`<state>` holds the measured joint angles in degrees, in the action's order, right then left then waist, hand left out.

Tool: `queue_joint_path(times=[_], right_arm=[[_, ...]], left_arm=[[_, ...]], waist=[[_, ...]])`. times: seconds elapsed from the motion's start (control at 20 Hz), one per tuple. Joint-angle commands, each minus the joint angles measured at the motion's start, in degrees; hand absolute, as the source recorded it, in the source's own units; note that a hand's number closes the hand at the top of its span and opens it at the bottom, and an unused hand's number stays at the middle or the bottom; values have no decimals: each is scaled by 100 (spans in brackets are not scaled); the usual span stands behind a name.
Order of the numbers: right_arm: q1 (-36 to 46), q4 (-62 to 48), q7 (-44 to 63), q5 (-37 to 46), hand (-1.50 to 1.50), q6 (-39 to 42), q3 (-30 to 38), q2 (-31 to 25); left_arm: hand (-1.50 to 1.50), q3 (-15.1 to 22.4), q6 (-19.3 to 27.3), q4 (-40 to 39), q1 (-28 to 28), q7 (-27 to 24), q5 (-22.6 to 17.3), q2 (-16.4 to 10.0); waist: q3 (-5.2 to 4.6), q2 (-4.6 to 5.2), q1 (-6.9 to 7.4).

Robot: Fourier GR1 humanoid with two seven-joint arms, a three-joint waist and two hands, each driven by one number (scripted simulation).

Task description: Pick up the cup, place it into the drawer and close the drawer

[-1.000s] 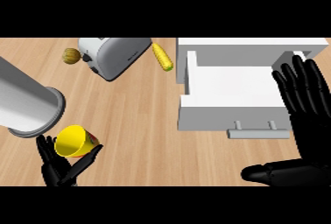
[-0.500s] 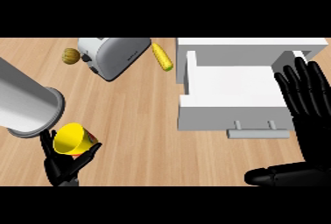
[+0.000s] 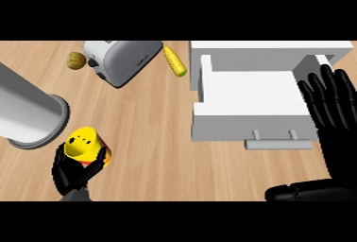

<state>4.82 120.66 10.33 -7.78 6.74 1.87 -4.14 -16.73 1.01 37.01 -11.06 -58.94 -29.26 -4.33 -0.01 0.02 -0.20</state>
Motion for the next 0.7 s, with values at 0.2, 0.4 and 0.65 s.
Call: queue_joint_path(times=[0.2, 0.4, 0.65], right_arm=[[344, -175, 210, -451, -150, 192, 492, -362], [270, -192, 127, -249, -150, 122, 263, -211], [147, -133, 12, -44, -150, 57, -27, -14]], left_arm=[[150, -60, 832, 558, -183, -395, 156, 86], [150, 705, -470, 302, -109, -95, 725, -241], [150, 1093, -1338, 225, -413, -106, 924, -356]], waist=[[3, -6, 23], [0, 2, -6], [-4, 7, -25]])
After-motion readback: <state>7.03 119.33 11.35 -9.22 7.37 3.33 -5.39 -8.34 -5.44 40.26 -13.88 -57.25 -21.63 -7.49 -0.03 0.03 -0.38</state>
